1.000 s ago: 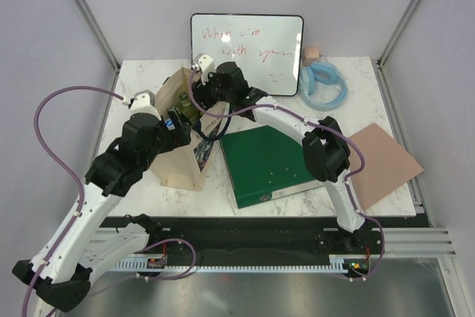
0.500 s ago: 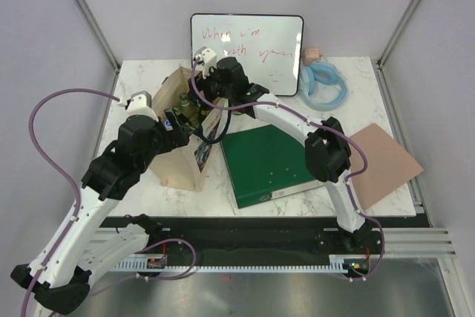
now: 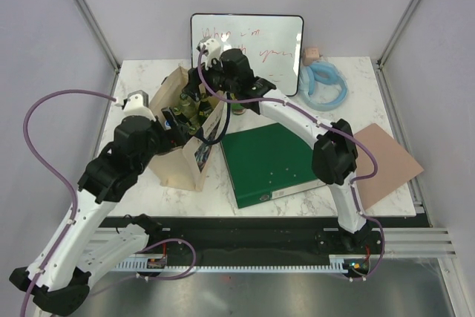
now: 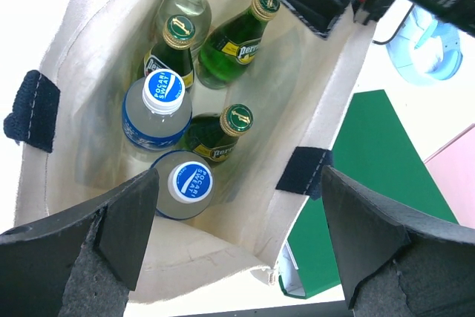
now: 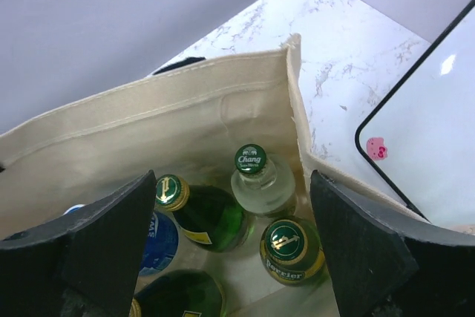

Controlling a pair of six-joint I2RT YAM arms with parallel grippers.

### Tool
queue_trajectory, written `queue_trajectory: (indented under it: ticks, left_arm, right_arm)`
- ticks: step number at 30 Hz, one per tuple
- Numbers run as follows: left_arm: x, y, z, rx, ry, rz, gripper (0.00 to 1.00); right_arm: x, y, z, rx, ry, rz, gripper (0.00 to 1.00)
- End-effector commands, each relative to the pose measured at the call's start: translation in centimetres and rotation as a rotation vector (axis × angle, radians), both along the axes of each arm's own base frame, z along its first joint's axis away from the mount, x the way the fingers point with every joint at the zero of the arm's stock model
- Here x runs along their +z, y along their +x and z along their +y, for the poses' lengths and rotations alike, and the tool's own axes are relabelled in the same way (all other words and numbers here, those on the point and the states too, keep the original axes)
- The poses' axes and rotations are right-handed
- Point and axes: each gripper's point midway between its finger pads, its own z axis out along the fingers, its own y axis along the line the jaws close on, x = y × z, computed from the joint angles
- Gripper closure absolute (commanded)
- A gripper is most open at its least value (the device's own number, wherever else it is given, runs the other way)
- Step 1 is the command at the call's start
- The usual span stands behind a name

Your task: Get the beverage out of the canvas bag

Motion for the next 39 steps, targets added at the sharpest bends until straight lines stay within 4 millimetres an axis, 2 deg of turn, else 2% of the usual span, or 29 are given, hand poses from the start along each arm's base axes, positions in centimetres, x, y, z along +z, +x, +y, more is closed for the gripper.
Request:
queue_trajectory:
  ticks: [1,9,12,16,19,23,26,30,35,39]
  left_arm:
    - [3.1,0.0,0.0,-0.020,-0.015,-0.092,0.04]
    - [4.5,0.2,-0.6,-0.069,0.001,-0.112,0.03]
    - [4.1,0.2,-0.8,-0.062,-0.026,-0.101,0.04]
    - [3.0,0.0,-1.1,-0.050,-0.081,-0.091,0.04]
    - [2.2,-0.3,-1.8,-0.095,-0.084,-0.081,0.04]
    - [1.1,-0.7,-3.8,-0.198,-0.101,-0.041,0.05]
    - [-0.4,-0.8,-4.4,-0.224,-0.106,0.003,0.05]
    - [-2.2,-1.1,-5.3,-0.254,-0.120,0.058,0.06]
    - [-2.9,-1.2,-6.0,-0.288,-0.134,0.082,0.07]
    - [-3.6,-1.5,-6.4,-0.310,-0.136,0.101,0.07]
  right_arm:
    - [5.5,-1.5,-1.0,0.071,0.044,-0.103,0.09]
    - [3.7,-2.6,-1.1,0.129,-0.030,-0.059,0.12]
    - [2.9,-3.0,-1.0,0.129,-0.057,-0.045,0.19]
    - [1.4,-2.5,-1.0,0.085,-0.123,-0.037,0.31]
    - [0.8,-1.9,-1.0,0.050,-0.148,-0.037,0.33]
    - [-0.7,-1.3,-1.6,0.010,-0.208,-0.020,0.34]
    - [-2.4,-0.7,-2.0,-0.006,-0.264,-0.010,0.34]
    - [-3.2,-0.1,-2.4,-0.031,-0.294,-0.020,0.34]
    - [-4.2,0.4,-2.5,-0.053,-0.318,-0.018,0.34]
    - [-5.8,1.2,-2.5,-0.078,-0.343,-0.012,0.34]
